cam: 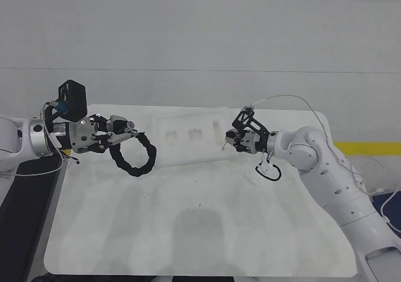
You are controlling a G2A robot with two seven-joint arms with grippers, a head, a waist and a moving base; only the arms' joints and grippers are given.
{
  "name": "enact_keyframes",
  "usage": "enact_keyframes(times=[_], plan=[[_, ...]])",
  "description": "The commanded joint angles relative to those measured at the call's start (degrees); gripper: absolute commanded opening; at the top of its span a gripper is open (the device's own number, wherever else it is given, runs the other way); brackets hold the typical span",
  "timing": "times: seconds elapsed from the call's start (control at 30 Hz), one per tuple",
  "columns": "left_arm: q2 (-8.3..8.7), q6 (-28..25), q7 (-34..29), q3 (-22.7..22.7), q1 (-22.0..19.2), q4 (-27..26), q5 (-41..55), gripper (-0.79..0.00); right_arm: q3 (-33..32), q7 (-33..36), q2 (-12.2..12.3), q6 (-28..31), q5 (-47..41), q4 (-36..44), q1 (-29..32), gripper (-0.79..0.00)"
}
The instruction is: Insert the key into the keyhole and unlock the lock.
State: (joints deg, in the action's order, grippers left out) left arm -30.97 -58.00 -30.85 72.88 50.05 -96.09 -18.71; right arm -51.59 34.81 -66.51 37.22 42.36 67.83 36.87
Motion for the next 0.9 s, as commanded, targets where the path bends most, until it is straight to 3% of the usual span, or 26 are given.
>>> enact_keyframes(times=[0.0,0.87], plan=[[0.0,0.0,0.0,0.0,0.0,0.0,0.0,-0.785,-0.14,0.01,0.03,0.08,0.07,0.13,0.08,-0.785],[0.0,0.0,0.0,0.0,0.0,0.0,0.0,-0.785,1.81,-0.91,-1.19,0.18,0.08,-4.06,-0.87,-0.785]])
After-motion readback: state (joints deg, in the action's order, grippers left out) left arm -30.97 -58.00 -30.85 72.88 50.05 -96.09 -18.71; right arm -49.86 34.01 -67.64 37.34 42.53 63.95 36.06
